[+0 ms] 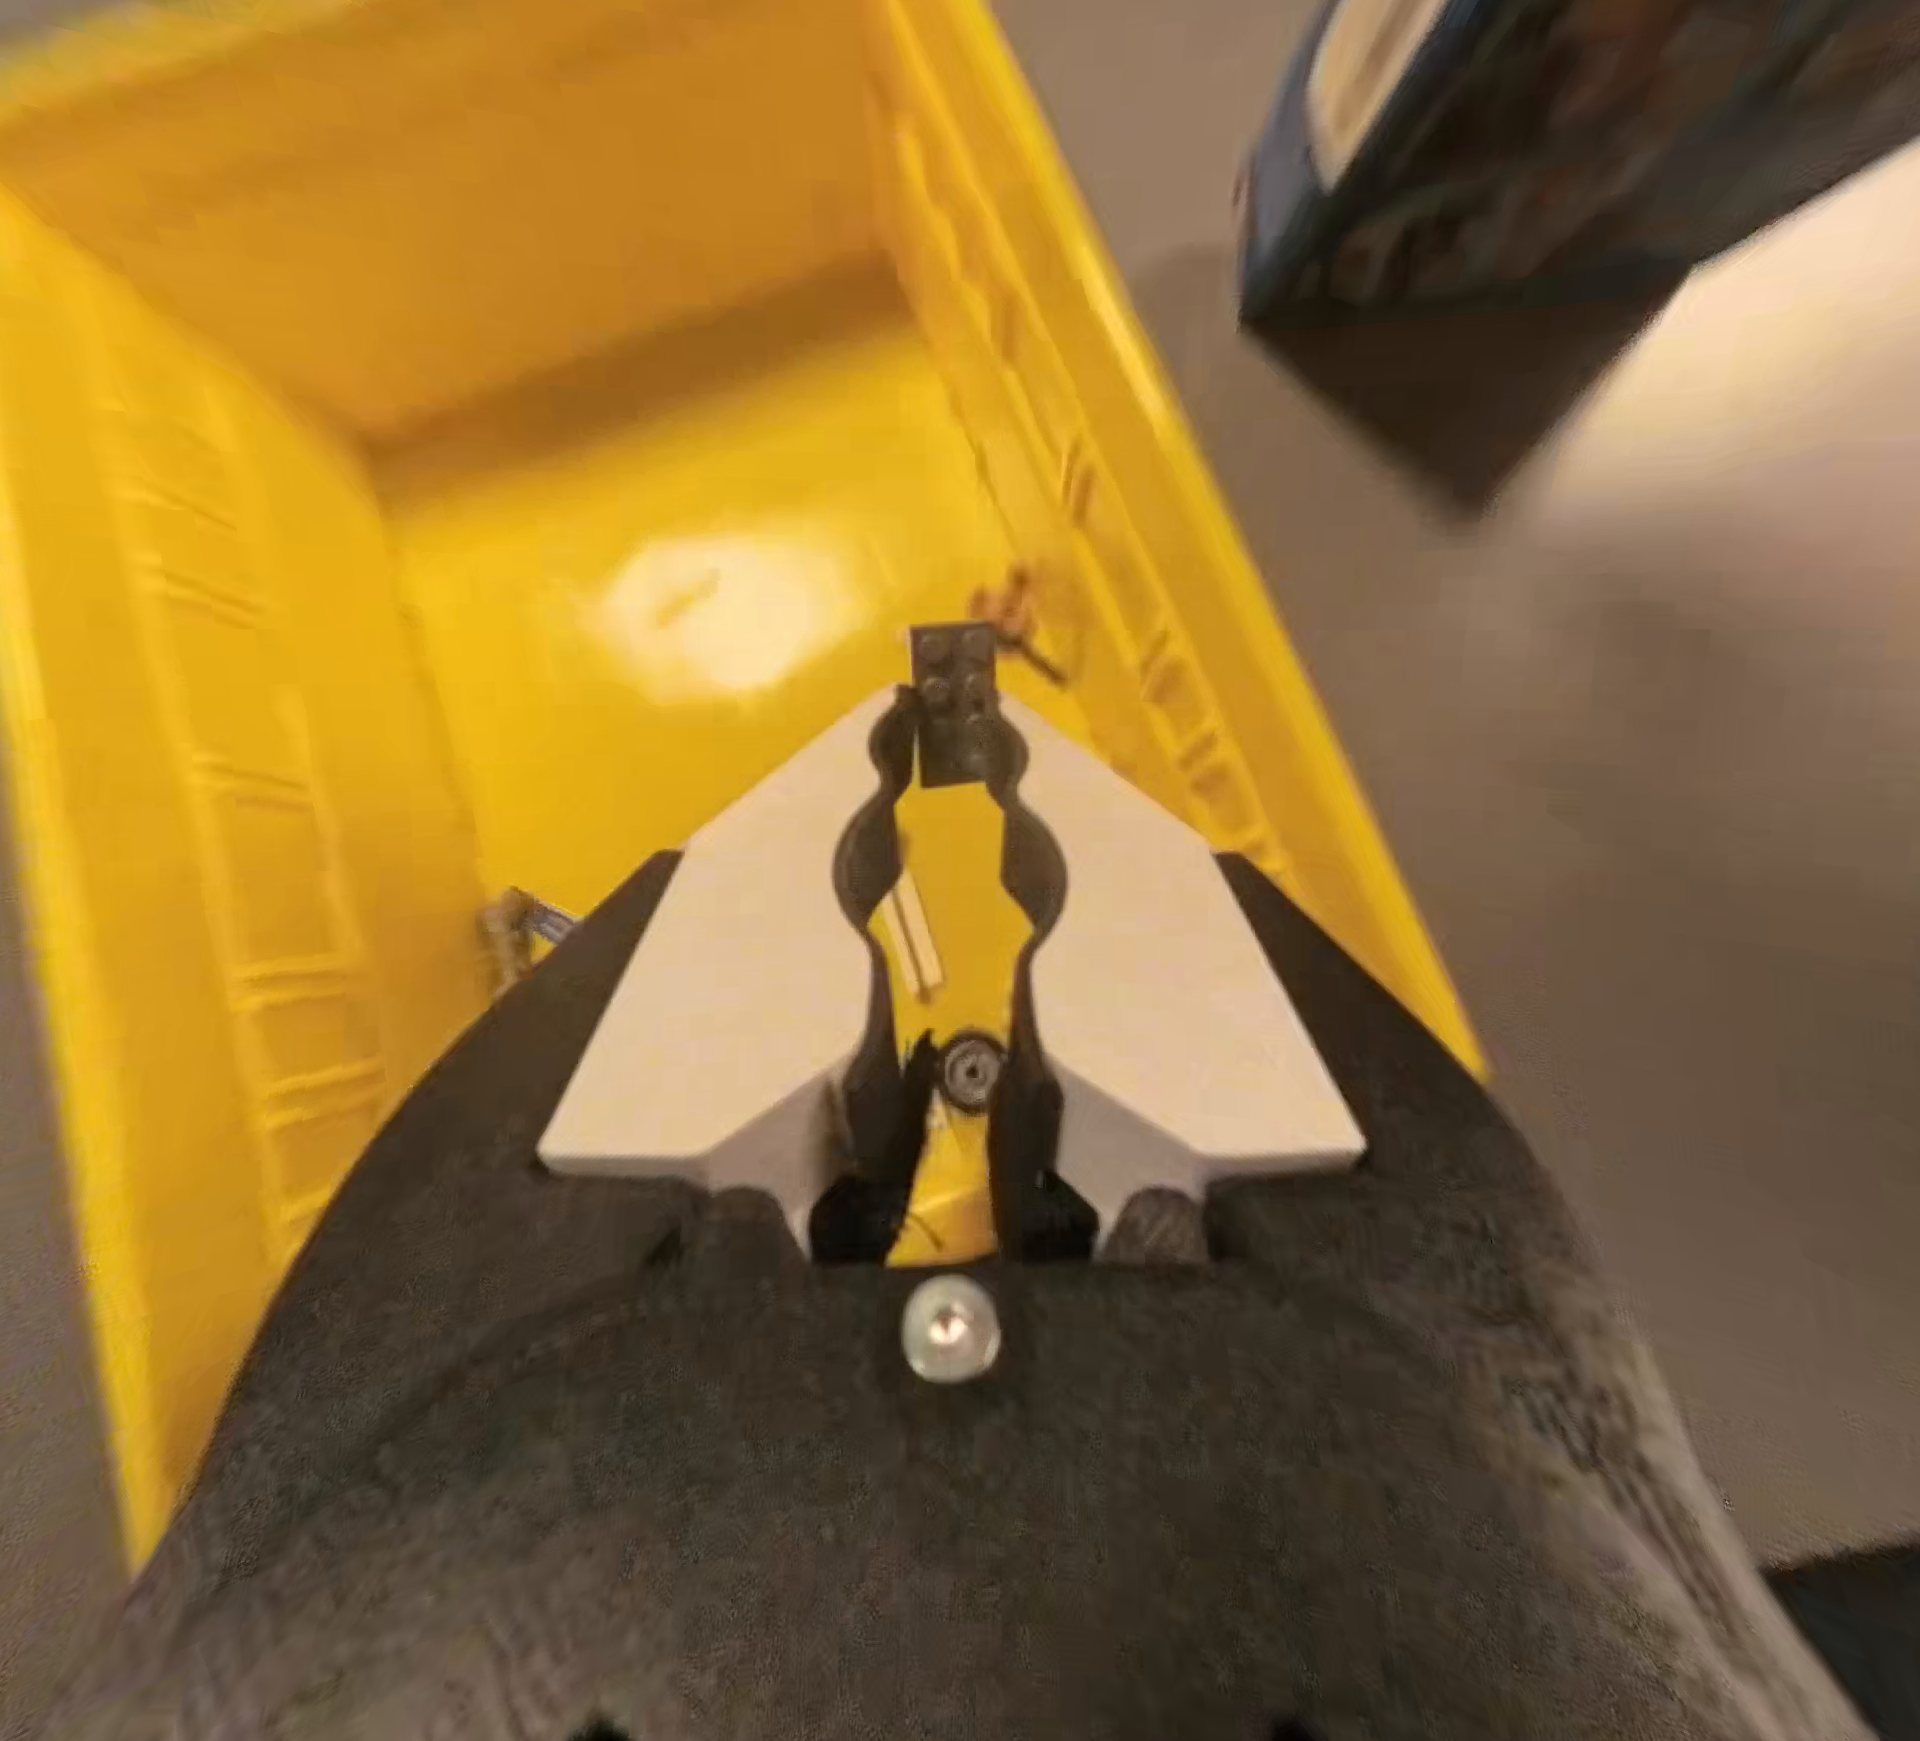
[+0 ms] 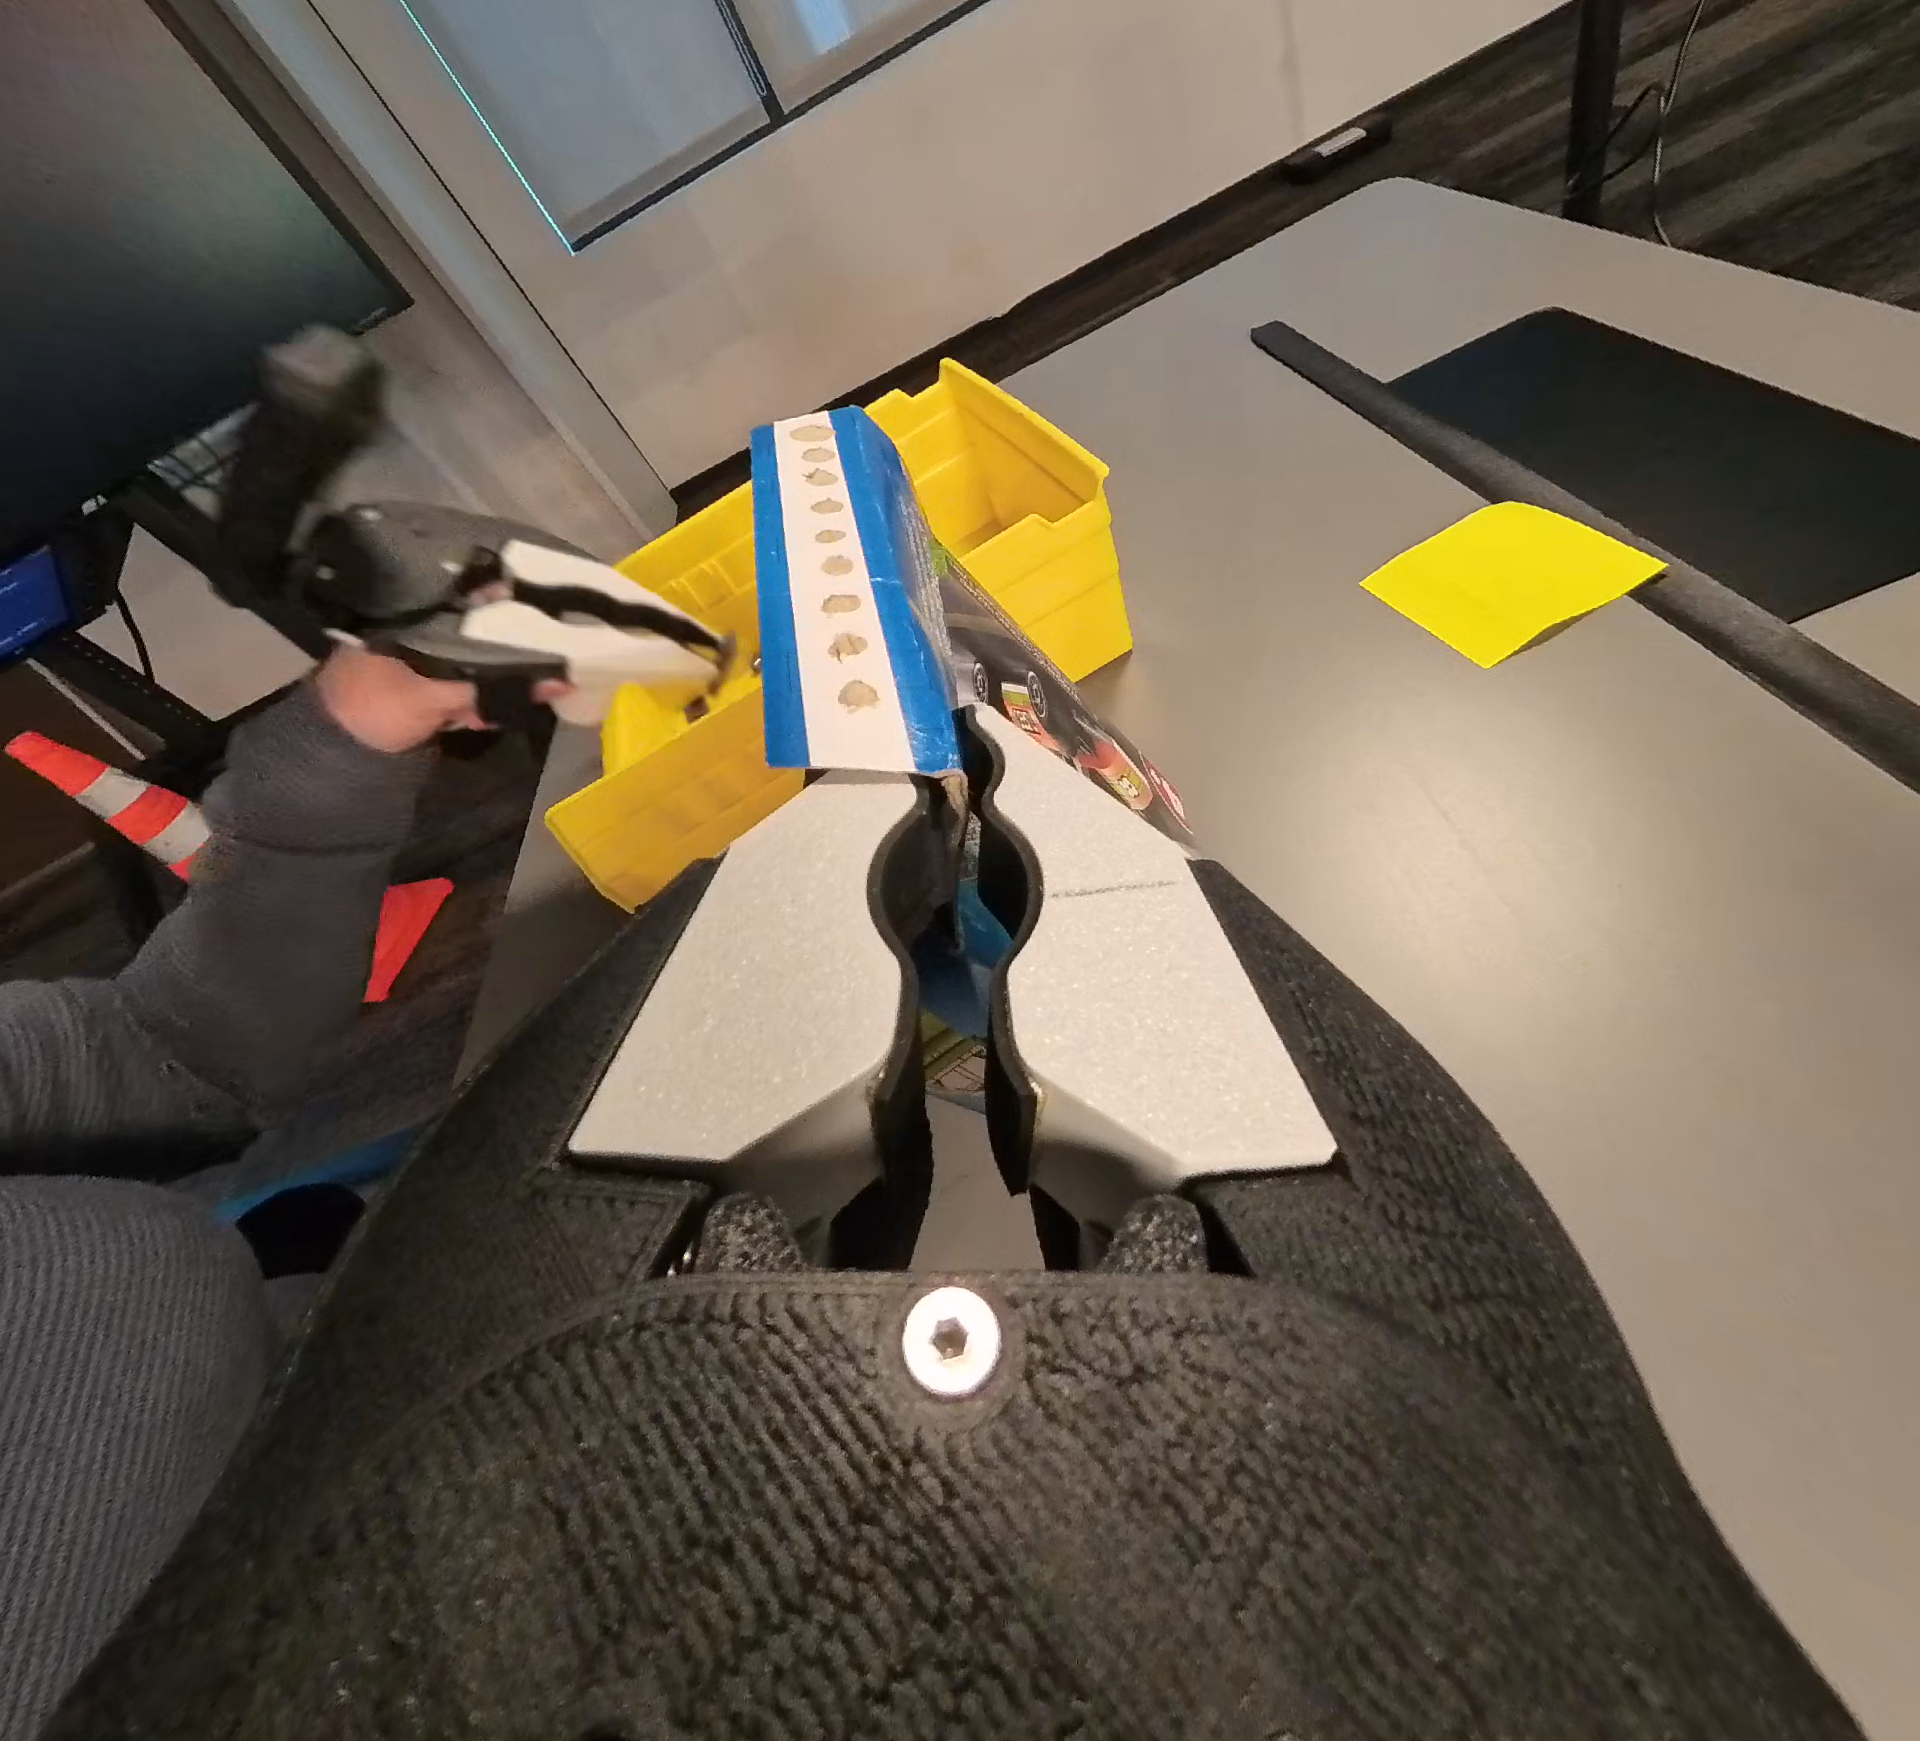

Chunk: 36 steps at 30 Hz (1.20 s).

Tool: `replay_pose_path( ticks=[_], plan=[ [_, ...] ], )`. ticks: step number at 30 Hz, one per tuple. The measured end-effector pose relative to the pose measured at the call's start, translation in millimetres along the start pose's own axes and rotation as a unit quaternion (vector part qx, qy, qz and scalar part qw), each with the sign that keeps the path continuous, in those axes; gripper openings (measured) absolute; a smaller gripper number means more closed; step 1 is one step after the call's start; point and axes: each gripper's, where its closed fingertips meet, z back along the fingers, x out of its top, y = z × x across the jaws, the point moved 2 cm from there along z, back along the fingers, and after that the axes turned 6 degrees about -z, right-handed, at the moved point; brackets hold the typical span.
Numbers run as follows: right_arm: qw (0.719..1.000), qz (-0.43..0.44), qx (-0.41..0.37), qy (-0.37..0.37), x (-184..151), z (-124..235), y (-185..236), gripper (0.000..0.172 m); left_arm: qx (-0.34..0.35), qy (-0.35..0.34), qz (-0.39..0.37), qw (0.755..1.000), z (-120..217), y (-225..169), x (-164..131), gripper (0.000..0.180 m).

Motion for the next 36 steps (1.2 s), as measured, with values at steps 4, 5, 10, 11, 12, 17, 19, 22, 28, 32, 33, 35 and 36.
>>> replay_pose_path(
  ticks=[4,5,10,11,12,17,19,22,28,32,33,35,36],
  plan=[
    [1.000,0.000,-0.002,0.000,0,0,0,0.000,0.007,-0.183,-0.004,0.983,55,-18,66,0.011],
    [1.000,0.001,-0.002,0.000,0,0,0,0.000,-0.012,-0.222,-0.012,0.975,64,-31,84,0.011],
    [1.000,-0.003,-0.009,-0.006,2,0,-3,0.000,-0.108,-0.296,-0.048,0.948,58,-109,142,0.011],
    [1.000,-0.003,-0.009,-0.007,2,0,-3,0.000,-0.134,-0.311,-0.049,0.940,52,-124,152,0.011],
    [1.000,-0.004,-0.010,-0.008,2,0,-3,0.000,-0.153,-0.315,-0.053,0.935,44,-136,160,0.011],
    [1.000,-0.005,-0.011,-0.011,3,0,-5,0.000,-0.191,-0.283,-0.098,0.935,0,-170,183,0.012],
    [1.000,-0.007,-0.012,-0.012,3,1,-5,0.000,-0.181,-0.263,-0.124,0.940,-14,-173,184,0.012],
    [1.000,-0.010,-0.012,-0.016,4,2,-7,0.000,-0.213,-0.236,-0.147,0.937,-23,-184,180,0.012],
    [1.000,-0.012,-0.011,-0.019,4,4,-8,0.000,-0.216,-0.141,-0.163,0.952,-47,-188,161,0.016],
    [0.999,-0.010,-0.026,-0.024,6,3,-12,0.000,-0.194,-0.153,-0.142,0.958,-43,-181,164,0.044],
    [0.999,-0.008,-0.038,-0.029,7,4,-15,0.000,-0.181,-0.162,-0.134,0.961,-39,-175,165,0.049],
    [0.998,0.008,-0.053,-0.038,11,8,-16,0.000,-0.140,-0.195,-0.110,0.964,-27,-158,168,0.051],
    [0.998,0.017,-0.037,-0.053,17,11,-8,0.000,-0.118,-0.217,-0.095,0.964,-19,-148,168,0.051]
  ],
)
